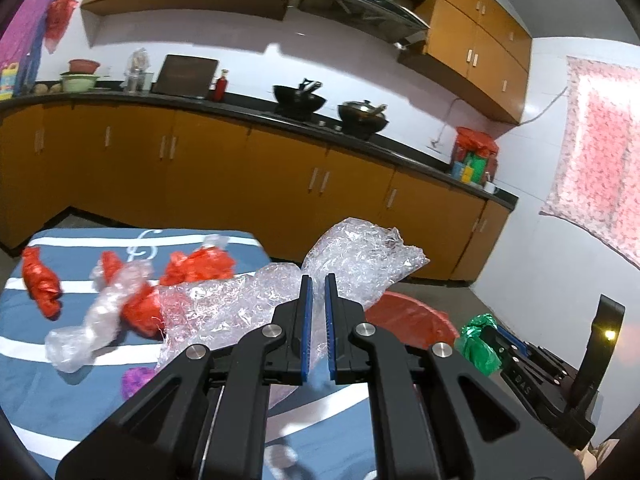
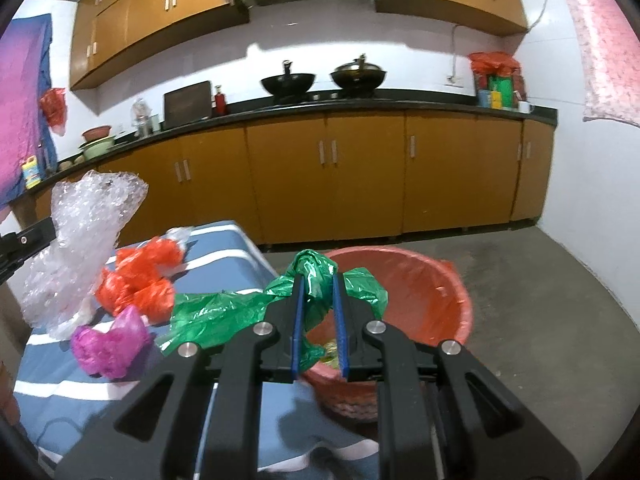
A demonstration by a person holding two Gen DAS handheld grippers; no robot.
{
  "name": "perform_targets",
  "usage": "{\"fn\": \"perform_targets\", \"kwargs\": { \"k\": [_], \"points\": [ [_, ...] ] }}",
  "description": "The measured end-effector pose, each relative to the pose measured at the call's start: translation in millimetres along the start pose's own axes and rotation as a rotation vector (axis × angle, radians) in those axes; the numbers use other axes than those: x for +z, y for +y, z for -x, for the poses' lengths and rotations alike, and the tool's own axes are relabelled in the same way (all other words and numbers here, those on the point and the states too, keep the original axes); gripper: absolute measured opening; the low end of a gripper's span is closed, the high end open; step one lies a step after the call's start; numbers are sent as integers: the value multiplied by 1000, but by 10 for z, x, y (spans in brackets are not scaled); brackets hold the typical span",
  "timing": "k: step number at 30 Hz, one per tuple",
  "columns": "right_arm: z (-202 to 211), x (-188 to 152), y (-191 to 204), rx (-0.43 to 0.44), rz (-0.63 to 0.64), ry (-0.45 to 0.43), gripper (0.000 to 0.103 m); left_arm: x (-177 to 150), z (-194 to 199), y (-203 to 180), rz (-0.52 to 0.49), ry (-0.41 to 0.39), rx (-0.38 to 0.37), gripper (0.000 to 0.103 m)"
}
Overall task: Collect trash
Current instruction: 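Carry the green bag and bubble wrap sheet with both tools over the red basket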
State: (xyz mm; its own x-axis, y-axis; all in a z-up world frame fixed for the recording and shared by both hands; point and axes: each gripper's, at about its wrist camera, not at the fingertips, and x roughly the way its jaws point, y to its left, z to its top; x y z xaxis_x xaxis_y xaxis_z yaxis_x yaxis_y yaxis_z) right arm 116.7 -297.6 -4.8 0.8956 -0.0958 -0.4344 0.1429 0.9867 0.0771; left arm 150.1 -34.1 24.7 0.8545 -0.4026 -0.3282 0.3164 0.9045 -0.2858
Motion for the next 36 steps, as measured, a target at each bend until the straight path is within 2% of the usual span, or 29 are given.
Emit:
{"fn": "perform_targets", "kwargs": {
  "k": [15, 29, 36],
  "points": [
    [-188, 133, -527, -117, -33, -12, 15, -60, -520, -715, -61, 63, -103, 6],
    [-628, 214, -872, -167, -61, 14, 15, -206, -1159, -983, -39, 156, -129, 6],
    [-862, 205, -914, -172, -66, 33, 15, -264, -1473, -1050, -51, 196, -146, 6]
  ]
}}
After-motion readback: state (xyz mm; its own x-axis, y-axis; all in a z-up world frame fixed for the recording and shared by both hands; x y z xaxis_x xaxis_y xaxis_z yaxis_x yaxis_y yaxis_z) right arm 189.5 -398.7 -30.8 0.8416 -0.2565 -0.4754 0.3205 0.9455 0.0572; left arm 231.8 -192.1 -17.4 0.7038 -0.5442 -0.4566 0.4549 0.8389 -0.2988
